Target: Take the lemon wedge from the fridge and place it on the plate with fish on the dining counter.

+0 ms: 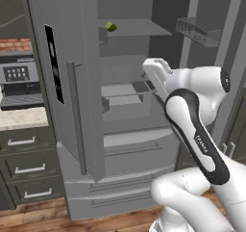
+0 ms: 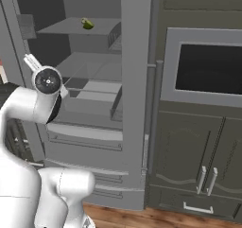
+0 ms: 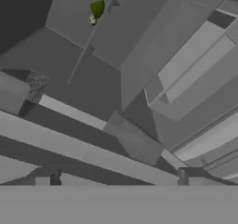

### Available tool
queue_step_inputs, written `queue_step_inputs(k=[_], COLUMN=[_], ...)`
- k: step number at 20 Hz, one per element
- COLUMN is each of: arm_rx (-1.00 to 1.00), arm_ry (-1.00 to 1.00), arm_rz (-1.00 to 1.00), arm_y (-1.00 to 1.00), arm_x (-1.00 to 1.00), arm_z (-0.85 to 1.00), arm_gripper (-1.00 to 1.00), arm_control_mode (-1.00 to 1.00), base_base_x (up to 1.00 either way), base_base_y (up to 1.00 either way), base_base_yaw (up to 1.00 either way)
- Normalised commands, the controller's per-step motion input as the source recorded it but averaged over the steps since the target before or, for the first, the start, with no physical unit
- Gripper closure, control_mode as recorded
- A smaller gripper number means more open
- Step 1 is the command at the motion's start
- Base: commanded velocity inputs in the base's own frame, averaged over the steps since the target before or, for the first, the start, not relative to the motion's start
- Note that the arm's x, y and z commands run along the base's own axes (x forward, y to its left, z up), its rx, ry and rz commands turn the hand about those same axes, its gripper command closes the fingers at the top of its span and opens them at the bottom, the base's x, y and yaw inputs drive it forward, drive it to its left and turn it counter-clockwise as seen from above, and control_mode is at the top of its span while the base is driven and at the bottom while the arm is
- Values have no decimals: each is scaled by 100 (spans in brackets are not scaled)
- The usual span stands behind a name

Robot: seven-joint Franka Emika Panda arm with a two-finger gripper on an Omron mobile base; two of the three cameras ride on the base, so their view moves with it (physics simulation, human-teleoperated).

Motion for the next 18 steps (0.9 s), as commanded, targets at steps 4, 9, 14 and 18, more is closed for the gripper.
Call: queue_step_inputs(k=[4,9,14,18], arm_rx=[5,8,4,0], arm_ry=[21,21,13,5], arm_rz=[8,24,41,43], arm_y=[0,7,57,83], arm_x=[100,100,94,91], arm_z=[-10,-23,-31,-24], arm_gripper=[-100,-100,-100,-100], arm_control_mode=[-100,-100,-100,-100], base_base_x=[0,0,0,0], base_base_y=[0,0,0,0], base_base_yaw=[0,0,0,0])
